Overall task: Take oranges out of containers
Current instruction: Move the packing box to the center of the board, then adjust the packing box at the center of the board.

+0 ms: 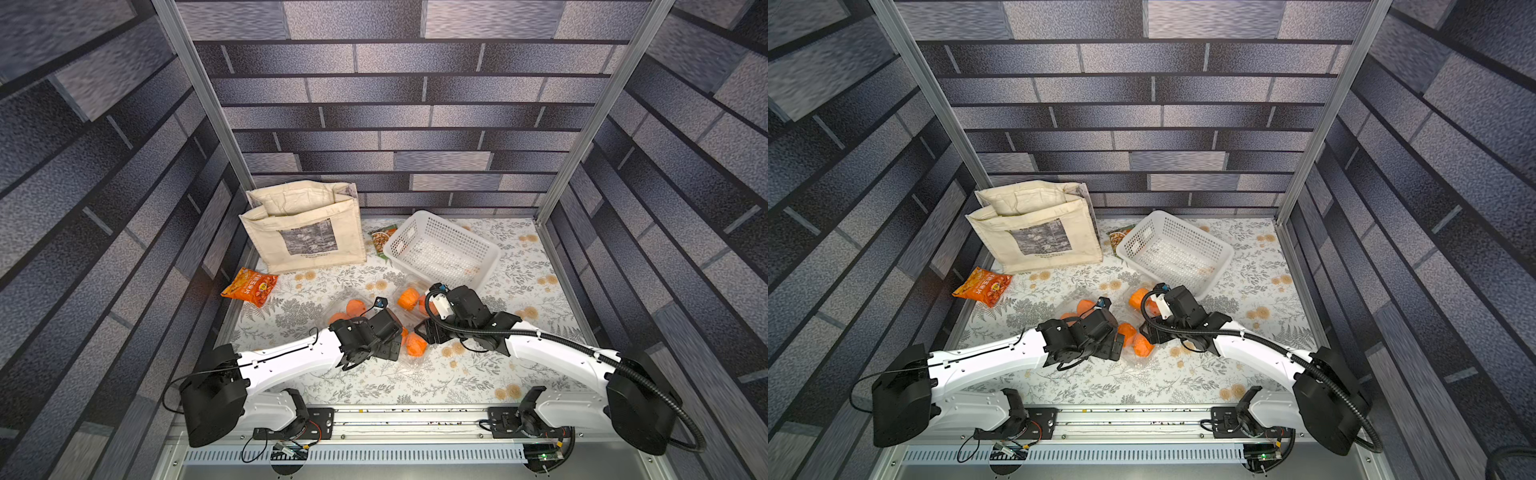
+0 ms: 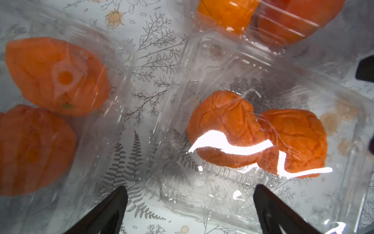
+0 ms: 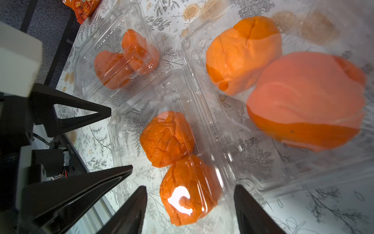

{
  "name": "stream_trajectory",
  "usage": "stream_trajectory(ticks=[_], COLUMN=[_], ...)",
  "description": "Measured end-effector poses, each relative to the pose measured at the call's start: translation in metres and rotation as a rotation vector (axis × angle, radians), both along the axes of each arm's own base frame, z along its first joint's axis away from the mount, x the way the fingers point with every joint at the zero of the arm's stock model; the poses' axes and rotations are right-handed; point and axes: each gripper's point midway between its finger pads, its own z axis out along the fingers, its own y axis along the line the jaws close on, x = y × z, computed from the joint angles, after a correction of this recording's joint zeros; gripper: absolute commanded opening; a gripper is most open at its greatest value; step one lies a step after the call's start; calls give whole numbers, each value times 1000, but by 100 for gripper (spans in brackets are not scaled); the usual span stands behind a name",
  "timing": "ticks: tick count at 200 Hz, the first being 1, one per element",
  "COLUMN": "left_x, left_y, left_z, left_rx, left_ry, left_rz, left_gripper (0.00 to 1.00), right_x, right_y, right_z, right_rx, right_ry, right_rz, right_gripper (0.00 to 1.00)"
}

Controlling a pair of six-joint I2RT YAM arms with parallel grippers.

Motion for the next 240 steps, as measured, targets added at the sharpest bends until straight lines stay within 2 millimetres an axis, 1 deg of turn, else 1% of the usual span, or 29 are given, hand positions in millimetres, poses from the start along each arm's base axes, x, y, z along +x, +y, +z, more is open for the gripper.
stream_trajectory(ticks=[31,64,80,104,120,138,152,160,175,182,198,220,240], left_x=[20,46,52,49,42,31,27,25,22,21,16,9,2], left_y=[-7,-18,-21,-23,-16,-8,-1,5,12,15,15,12,10], left_z=[0,8,12,20,32,51,61,63,58,54,43,34,28], left_rx=[4,7,-8,-42,-77,-155,-221,-251,-280,-283,-291,-329,-356], left_ry=[2,-28,-42,-60,-103,-174,-209,-221,-214,-201,-162,-108,-58], left_rz=[-32,-45,-47,-52,-45,-36,-6,20,57,73,82,99,118], left_gripper=[100,100,100,100,100,100,100,96,86,79,65,61,61], right_x=[-4,-10,-12,-12,-12,-11,-9,-8,-5,-3,2,9,16], right_y=[-9,-19,-21,-21,-21,-22,-23,-24,-25,-25,-24,-21,-18], right_z=[-6,-7,-6,-4,-4,-5,-6,-7,-6,-5,1,7,12], right_rx=[-11,-3,5,8,8,5,0,-5,-11,-12,-9,-9,-11], right_ry=[4,-3,-4,-7,-7,-7,-6,-9,-17,-23,-37,-56,-67], right_rz=[-26,-52,-56,-58,-59,-70,-81,-87,-99,-106,-120,-136,-149], right_gripper=[68,68,68,68,68,68,68,68,67,67,66,65,65])
